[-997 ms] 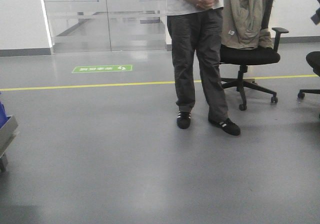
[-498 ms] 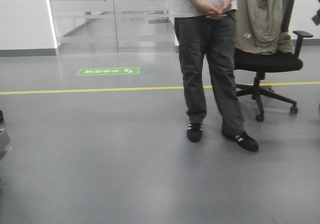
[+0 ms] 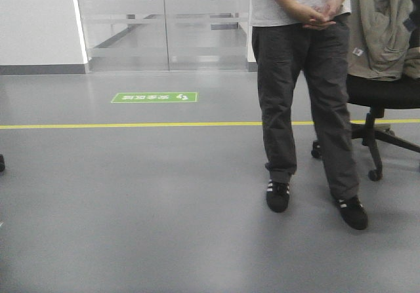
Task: Fetch blue bin and place on conveyor start
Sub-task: 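Hold the teal bin with both grippers while the base turns away from the shelf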
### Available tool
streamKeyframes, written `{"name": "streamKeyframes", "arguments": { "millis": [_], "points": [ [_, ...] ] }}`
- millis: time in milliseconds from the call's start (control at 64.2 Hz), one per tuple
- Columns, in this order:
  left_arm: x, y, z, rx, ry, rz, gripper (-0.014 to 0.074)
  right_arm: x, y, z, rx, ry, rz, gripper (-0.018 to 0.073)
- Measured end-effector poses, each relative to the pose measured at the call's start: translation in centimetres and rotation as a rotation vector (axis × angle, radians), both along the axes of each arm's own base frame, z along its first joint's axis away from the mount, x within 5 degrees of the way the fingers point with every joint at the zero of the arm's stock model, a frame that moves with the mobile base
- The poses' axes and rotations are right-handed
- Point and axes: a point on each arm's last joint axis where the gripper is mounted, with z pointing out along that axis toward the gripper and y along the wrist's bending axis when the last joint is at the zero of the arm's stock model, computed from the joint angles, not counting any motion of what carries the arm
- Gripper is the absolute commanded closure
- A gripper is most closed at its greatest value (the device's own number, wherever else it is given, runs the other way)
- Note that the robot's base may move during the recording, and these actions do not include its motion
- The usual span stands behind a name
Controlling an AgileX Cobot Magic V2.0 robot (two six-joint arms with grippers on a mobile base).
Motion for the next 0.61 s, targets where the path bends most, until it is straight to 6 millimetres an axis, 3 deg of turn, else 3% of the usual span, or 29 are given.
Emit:
{"name": "streamKeyframes", "arguments": {
  "millis": [608],
  "points": [
    [0.01,0.03,0.01,0.003,-0.002,0.002,0.0707,0.02,0.02,0.03,0.001,-0.004,0.001,0.0725]
  ]
}}
